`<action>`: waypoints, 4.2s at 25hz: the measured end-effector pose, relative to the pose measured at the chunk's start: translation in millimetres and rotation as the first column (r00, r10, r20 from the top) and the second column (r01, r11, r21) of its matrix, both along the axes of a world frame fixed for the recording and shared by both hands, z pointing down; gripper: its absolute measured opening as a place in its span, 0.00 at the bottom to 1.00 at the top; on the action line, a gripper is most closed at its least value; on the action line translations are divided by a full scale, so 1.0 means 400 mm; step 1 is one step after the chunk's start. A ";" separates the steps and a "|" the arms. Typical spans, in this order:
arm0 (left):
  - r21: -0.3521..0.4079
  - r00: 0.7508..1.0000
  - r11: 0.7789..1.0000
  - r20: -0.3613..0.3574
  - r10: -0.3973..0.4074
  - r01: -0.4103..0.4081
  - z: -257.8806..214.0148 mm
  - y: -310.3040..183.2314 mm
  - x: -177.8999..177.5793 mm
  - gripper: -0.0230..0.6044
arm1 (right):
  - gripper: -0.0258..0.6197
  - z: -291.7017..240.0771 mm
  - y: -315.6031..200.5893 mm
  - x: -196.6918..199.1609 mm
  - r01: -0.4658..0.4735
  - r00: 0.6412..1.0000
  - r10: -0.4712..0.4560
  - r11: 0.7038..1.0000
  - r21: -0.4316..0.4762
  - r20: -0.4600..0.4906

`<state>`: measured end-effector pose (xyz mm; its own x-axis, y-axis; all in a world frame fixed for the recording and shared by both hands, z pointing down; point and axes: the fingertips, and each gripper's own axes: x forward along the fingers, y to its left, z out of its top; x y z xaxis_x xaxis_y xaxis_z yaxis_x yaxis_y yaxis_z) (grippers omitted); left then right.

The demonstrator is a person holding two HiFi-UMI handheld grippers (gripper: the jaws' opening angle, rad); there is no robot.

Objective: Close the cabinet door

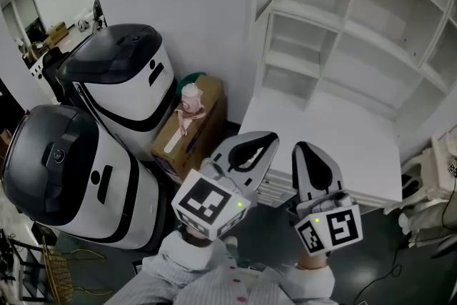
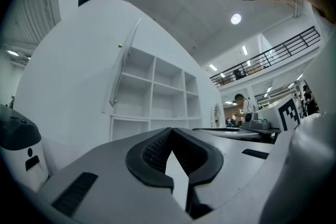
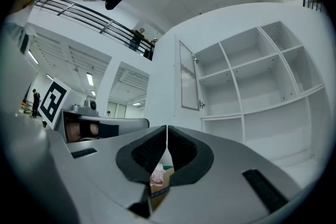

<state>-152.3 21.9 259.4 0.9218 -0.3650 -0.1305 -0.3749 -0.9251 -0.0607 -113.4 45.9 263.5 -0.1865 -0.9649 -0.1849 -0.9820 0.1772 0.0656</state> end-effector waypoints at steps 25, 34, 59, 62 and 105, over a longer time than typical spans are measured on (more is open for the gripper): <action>-0.034 0.999 0.999 -0.007 -0.037 0.036 0.027 -0.333 0.215 0.05 | 0.07 0.017 -0.337 0.242 0.019 1.000 -0.018 1.000 -0.020 0.024; -0.035 0.995 0.994 0.005 -0.103 0.103 -0.001 -0.468 0.406 0.05 | 0.07 -0.014 -0.475 0.421 0.087 0.996 -0.087 0.996 -0.033 -0.005; 0.013 0.954 0.954 -0.011 -0.300 0.300 -0.061 -0.562 0.537 0.05 | 0.07 -0.047 -0.583 0.548 0.303 0.953 -0.304 0.953 -0.023 -0.024; 0.014 0.948 0.948 -0.003 -0.319 0.319 -0.062 -0.572 0.512 0.05 | 0.07 -0.047 -0.593 0.531 0.310 0.950 -0.311 0.950 -0.020 -0.016; -0.010 0.781 0.786 -0.100 -0.616 0.618 -0.143 -0.671 0.085 0.40 | 0.07 -0.023 -0.716 0.341 0.447 0.894 -0.447 0.894 -0.029 0.027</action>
